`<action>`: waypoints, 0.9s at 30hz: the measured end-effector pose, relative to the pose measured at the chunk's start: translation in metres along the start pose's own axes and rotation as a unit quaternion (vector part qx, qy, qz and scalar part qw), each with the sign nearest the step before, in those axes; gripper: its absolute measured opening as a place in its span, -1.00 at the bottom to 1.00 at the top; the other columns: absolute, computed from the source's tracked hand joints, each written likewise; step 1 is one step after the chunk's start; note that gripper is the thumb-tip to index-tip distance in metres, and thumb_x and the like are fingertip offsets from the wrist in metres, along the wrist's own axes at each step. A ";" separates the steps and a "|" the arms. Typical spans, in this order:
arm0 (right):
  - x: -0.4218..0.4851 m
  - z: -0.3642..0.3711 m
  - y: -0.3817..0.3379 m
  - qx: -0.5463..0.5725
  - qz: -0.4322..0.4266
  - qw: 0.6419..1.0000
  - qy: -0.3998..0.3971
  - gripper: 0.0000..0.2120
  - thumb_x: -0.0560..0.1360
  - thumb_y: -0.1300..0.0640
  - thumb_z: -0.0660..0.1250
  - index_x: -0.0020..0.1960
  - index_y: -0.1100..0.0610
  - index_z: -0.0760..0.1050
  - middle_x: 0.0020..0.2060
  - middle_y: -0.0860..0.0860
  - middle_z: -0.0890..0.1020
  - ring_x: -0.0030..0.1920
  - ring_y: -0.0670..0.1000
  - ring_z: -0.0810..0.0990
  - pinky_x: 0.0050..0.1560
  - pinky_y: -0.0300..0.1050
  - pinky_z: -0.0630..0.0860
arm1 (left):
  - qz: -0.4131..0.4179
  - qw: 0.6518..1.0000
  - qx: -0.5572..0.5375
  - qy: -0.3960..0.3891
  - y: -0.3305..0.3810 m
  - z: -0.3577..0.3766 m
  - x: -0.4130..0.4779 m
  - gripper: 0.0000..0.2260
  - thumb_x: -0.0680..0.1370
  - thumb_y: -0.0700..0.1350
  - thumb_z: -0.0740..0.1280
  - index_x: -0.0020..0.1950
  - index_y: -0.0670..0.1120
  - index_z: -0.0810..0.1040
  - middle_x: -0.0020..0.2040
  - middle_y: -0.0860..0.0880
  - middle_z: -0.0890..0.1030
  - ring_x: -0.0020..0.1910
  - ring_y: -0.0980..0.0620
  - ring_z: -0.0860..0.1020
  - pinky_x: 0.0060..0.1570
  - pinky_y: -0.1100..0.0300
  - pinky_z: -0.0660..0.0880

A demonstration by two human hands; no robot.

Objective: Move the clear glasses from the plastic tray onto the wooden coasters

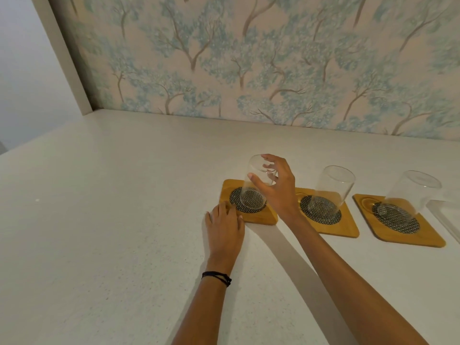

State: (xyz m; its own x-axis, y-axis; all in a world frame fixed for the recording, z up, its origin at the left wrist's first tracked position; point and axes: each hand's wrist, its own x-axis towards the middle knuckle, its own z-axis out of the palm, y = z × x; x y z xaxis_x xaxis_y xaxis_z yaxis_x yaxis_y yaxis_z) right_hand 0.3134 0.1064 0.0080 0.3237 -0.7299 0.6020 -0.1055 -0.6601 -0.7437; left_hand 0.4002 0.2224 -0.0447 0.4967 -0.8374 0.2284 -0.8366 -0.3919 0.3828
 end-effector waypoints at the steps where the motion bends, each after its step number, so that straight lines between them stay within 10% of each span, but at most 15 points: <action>1: 0.001 0.003 0.001 0.000 0.000 1.000 0.000 -0.50 0.34 -0.05 0.47 0.23 0.01 0.43 0.14 -0.03 0.48 0.07 -0.03 0.52 0.05 -0.14 0.56 | -0.001 1.000 -0.001 0.001 0.000 0.000 0.000 -0.67 0.63 -0.03 0.06 0.35 -0.09 0.34 0.39 -0.08 0.36 0.36 -0.06 0.30 0.42 -0.06 0.16; 27: 0.014 0.012 0.006 -0.007 0.033 0.991 -0.127 -0.53 0.45 0.03 0.39 0.31 0.05 0.36 0.22 -0.01 0.37 0.22 -0.04 0.38 0.26 -0.09 0.38 | 0.004 1.000 -0.012 0.007 0.000 -0.001 -0.002 -0.65 0.63 -0.04 0.08 0.41 -0.06 0.30 0.47 -0.04 0.28 0.43 -0.02 0.24 0.44 -0.01 0.16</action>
State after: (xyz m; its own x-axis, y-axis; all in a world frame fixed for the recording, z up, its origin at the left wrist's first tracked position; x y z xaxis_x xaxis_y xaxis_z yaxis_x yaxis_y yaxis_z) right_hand 0.3288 0.0944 0.0090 0.5419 -0.7051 0.4574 -0.1475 -0.6156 -0.7741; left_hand 0.3991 0.2242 -0.0446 0.4927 -0.8354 0.2435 -0.8354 -0.3757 0.4012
